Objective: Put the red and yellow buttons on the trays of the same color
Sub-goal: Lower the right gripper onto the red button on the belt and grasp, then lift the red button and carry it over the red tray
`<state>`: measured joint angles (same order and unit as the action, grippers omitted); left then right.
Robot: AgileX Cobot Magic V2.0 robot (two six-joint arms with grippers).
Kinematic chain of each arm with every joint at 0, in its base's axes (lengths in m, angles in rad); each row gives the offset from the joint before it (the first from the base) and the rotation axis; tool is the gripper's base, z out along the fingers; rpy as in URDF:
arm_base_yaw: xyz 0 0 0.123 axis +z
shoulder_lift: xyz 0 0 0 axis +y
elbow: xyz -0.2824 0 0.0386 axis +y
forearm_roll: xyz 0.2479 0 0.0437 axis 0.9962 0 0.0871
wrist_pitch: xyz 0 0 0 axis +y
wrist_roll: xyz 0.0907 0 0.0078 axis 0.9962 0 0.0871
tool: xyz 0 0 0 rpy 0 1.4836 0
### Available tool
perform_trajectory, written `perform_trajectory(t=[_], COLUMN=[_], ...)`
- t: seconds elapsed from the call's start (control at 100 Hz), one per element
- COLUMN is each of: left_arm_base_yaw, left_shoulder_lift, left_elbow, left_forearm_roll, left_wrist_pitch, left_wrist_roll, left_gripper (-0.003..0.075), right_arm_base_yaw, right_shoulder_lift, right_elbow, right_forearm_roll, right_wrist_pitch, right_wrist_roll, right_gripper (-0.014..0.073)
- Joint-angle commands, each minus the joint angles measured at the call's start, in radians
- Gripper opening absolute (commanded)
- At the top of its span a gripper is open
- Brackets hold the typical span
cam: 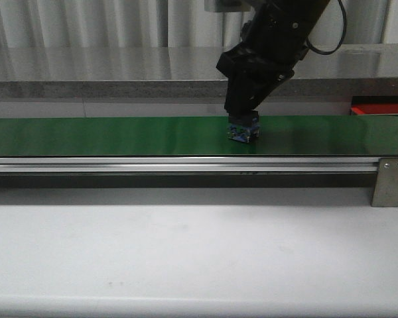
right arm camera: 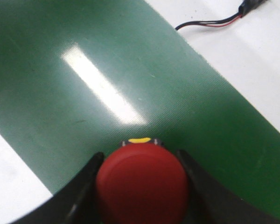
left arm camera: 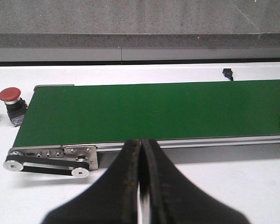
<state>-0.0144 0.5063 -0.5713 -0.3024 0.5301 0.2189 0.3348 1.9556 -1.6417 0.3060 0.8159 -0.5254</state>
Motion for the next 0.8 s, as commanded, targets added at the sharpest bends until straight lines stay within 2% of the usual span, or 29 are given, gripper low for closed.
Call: perform_trajectory(t=[0.0, 0.18, 0.34, 0.56, 0.79], left_arm_base_yaw=[-0.007, -0.007, -0.007, -0.007, -0.007], left_shoulder_lift=[0.004, 0.004, 0.004, 0.004, 0.004], left_elbow=[-0.026, -0.026, -0.026, -0.026, -0.026], left_forearm_roll=[-0.020, -0.020, -0.020, -0.020, -0.020], left_wrist_pitch=[-0.080, -0.080, -0.080, -0.080, -0.080], left_wrist_roll=[-0.001, -0.001, -0.001, -0.001, -0.001], left_gripper=[-0.0020, -0.0020, -0.0020, -0.0020, -0.0020], right_arm_base_yaw=[-0.011, -0.074, -0.213, -0.438, -0.567], right_shoulder_lift=[-0.058, -0.093, -0.104, -0.083, 0.013], right_elbow=[-0.069, -0.201, -0.340, -0.407, -0.409], right_forearm_roll=[-0.007, -0.051, -0.059, -0.048, -0.007], right_wrist_pitch=[0.035, 0.141, 0.179, 0.073, -0.011], right_wrist_roll=[-0.010, -0.010, 0.004, 0.043, 0.043], right_gripper=[0.0048, 0.0048, 0.0048, 0.0048, 0.0048])
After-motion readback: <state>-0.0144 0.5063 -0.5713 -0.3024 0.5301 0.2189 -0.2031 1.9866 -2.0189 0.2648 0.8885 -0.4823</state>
